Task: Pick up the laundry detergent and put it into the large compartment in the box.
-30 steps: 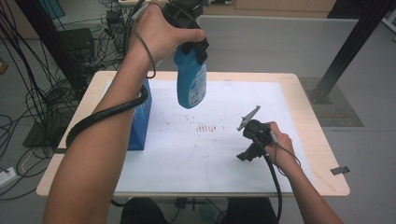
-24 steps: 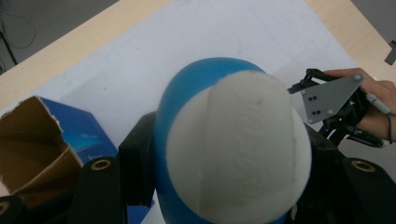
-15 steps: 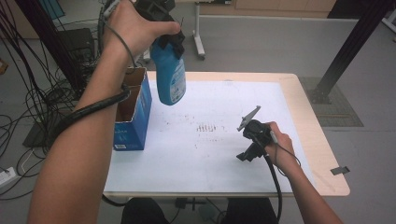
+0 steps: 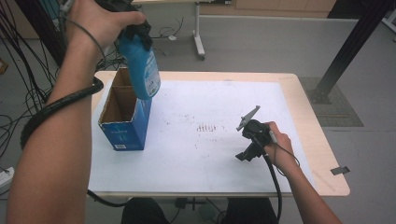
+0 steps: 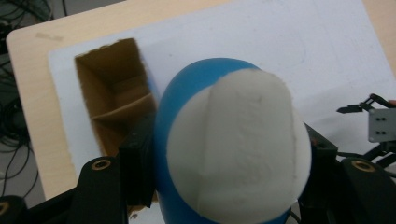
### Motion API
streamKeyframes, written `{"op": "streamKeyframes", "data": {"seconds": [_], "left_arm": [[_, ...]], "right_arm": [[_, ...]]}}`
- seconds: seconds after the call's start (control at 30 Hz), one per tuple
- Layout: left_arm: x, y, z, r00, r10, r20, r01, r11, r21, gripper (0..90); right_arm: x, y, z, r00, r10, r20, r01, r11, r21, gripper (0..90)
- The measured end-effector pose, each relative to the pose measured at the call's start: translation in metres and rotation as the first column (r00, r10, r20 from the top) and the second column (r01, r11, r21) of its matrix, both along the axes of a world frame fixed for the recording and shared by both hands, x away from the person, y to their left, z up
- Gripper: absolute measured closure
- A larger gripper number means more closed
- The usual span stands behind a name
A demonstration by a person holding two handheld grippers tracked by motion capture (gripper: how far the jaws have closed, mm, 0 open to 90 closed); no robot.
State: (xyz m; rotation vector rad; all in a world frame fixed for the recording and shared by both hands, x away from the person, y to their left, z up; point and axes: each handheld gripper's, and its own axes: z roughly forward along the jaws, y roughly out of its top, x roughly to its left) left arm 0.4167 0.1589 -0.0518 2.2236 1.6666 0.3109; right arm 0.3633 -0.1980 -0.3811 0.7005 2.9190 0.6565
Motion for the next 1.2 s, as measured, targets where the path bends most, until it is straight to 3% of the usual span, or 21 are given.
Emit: {"op": "streamKeyframes", "data": {"seconds": [0.17,0.6,0.83,1.0,1.2], "left_arm": [[0.001,0.021,0.002,0.9974,0.072,0.001,-0.072,0.9971,0.025,37.6],[0.005,0.051,-0.005,0.9841,0.178,-0.005,-0.177,0.9824,0.059,37.6],[0.008,0.057,-0.011,0.9815,0.191,-0.011,-0.190,0.9796,0.066,37.6],[0.011,0.060,-0.022,0.9809,0.193,-0.025,-0.192,0.9803,0.047,37.6],[0.014,0.063,-0.037,0.9809,0.189,-0.045,-0.187,0.9810,0.052,37.6]], "right_arm": [[0.000,0.001,0.000,1.0000,0.004,-0.003,-0.004,1.000,0.001,6.8],[0.000,0.002,0.000,1.0000,0.007,0.001,-0.007,1.000,0.000,6.8],[0.001,0.001,-0.001,1.0000,0.004,-0.003,-0.004,1.000,0.002,6.8],[0.001,0.000,-0.001,1.0000,0.001,-0.003,-0.001,1.000,-0.001,6.8],[0.001,0.000,-0.002,1.0000,0.004,-0.006,-0.004,1.000,-0.001,6.8]]}}
